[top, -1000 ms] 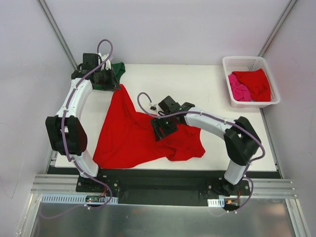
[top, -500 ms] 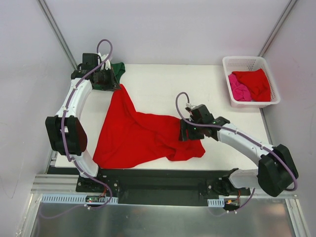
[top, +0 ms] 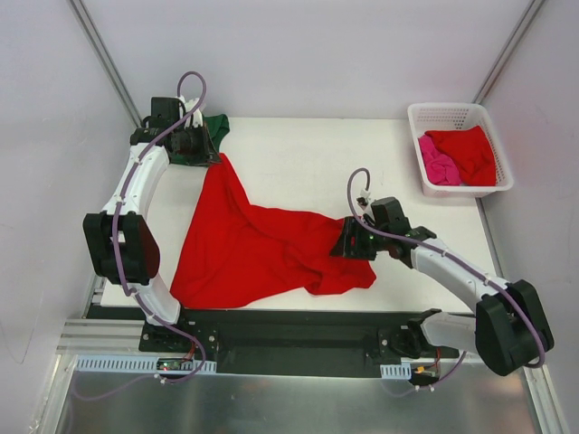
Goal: Fold and stack the t-shirts
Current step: Flatten the tshirt out
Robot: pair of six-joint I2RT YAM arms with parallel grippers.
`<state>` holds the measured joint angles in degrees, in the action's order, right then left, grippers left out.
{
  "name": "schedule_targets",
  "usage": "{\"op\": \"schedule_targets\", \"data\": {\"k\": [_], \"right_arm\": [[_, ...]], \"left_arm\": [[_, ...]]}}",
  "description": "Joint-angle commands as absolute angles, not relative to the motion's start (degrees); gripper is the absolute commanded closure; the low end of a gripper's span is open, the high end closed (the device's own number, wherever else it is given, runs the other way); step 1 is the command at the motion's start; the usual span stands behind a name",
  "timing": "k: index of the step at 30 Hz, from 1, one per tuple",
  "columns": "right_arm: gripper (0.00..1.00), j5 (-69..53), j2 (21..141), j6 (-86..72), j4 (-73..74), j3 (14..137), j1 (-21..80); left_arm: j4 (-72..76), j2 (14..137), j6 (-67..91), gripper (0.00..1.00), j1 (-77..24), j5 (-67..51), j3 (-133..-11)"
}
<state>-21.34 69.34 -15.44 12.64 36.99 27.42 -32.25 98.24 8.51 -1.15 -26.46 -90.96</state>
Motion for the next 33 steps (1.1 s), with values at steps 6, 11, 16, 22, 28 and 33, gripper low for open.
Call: {"op": "schedule_targets", "data": {"k": [6,11,16,22,28,33], "right_arm": [[0.5,-27.2,68.5,-16.8,8.1,35.2,24.6],[0.52,-27.4,69.4,-17.2,7.0,34.5,24.6],[0.52,-27.7,69.9,-17.0,6.5,33.7,24.7],[0.52,-28.0,70.8,-17.2,5.8,33.1,24.7],[0.53,-29.2,72.4,-17.5,4.8,33.0,24.7],[0.53,-29.6,74.1,-17.5,4.0,33.5,25.6]], "left_arm": [[-31.1,95.6,8.2,1.0,-1.3,-26.5,-90.6],[-31.1,95.6,8.1,1.0,-1.3,-26.4,-90.5],[-31.1,95.7,8.2,1.0,-1.3,-26.4,-90.5],[-30.9,95.7,7.9,1.0,-1.3,-26.3,-90.2],[-31.1,95.8,7.8,1.0,-1.3,-26.2,-90.2],[-31.0,95.7,7.6,1.0,-1.3,-26.1,-89.9]]}}
